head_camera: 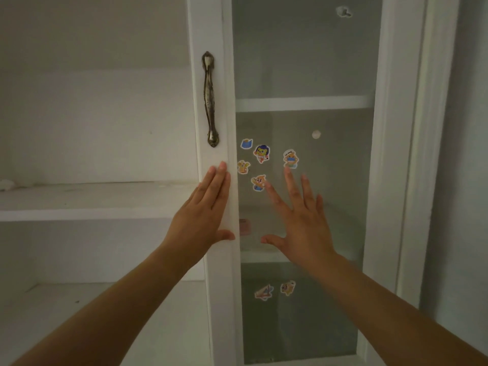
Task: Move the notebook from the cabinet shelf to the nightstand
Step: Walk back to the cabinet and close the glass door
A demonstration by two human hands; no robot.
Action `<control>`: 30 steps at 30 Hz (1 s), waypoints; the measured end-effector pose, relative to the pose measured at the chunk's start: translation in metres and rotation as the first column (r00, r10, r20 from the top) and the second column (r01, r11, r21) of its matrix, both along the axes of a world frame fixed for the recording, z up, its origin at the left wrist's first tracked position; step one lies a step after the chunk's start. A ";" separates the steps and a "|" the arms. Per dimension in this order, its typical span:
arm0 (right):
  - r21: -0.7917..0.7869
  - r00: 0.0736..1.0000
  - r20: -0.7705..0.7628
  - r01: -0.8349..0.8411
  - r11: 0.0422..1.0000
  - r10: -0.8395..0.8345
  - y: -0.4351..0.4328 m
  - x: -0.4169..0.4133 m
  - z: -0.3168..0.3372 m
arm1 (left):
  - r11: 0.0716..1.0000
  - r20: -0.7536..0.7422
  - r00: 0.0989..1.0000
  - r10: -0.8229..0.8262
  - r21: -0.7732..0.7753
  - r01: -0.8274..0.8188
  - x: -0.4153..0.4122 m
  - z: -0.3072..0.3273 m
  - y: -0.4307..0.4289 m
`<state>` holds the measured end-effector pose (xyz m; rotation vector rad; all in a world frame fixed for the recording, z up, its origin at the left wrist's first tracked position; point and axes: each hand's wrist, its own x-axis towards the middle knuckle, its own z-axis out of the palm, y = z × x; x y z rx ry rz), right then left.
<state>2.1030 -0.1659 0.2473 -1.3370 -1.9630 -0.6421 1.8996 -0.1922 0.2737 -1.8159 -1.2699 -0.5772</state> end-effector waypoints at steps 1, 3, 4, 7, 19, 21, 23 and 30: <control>0.006 1.000 -0.001 0.003 1.000 -0.003 0.001 0.000 0.000 | 1.000 0.007 1.000 -0.003 -0.008 0.003 0.000 0.000 0.001; 0.018 1.000 -0.006 0.007 1.000 -0.007 0.002 -0.001 0.000 | 1.000 0.019 1.000 -0.006 -0.018 0.006 -0.001 0.000 0.003; 0.022 1.000 -0.005 0.010 1.000 -0.010 0.002 -0.001 -0.001 | 1.000 0.022 1.000 -0.008 -0.022 0.009 -0.001 0.000 0.003; 0.027 1.000 0.003 0.011 1.000 -0.011 0.002 -0.001 0.000 | 0.999 0.031 0.999 -0.014 -0.037 0.015 0.000 0.000 0.004; 0.073 1.000 -0.013 -0.014 0.997 0.015 0.006 -0.008 -0.015 | 0.988 0.194 0.978 -0.077 -0.117 0.101 0.003 -0.007 -0.002; 0.090 1.000 -0.027 0.005 0.996 -0.002 0.012 -0.011 -0.015 | 0.988 0.193 0.979 -0.066 -0.123 0.091 0.005 -0.006 0.004; 0.105 0.998 -0.036 0.049 0.993 -0.045 0.017 -0.015 -0.016 | 0.989 0.182 0.982 -0.052 -0.129 0.076 0.006 -0.007 0.011; 0.132 0.998 -0.017 0.056 0.990 -0.054 0.023 -0.013 -0.017 | 0.985 0.195 0.977 -0.085 -0.129 0.112 0.001 -0.007 0.019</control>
